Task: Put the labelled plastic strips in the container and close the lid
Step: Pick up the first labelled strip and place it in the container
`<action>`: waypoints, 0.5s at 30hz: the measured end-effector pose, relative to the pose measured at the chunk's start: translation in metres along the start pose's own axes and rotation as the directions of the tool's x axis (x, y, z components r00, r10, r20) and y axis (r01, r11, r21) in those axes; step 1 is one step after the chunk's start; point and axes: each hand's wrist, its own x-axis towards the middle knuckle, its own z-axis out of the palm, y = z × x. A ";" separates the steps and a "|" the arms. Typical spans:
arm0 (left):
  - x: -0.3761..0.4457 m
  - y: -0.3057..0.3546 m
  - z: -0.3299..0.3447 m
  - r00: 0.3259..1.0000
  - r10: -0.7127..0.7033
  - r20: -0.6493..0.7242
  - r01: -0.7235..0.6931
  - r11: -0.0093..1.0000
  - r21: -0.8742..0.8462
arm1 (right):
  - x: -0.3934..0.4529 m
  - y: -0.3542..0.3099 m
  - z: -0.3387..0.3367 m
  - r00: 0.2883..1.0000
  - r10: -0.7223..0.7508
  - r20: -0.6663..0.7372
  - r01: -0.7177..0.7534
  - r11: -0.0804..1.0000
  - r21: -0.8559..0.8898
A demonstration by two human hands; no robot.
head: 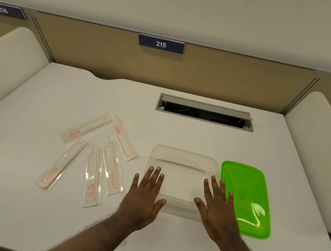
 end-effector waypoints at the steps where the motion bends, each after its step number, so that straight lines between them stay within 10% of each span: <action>1: 0.000 0.000 -0.001 1.000 0.001 0.009 -0.002 1.000 0.004 | 0.000 0.000 -0.001 1.000 0.005 0.006 -0.005 1.000 -0.008; 15: -0.016 -0.075 -0.030 0.929 -0.354 -0.109 0.251 0.819 -0.516 | 0.044 -0.102 -0.035 0.973 -0.225 -0.059 0.233 0.953 0.196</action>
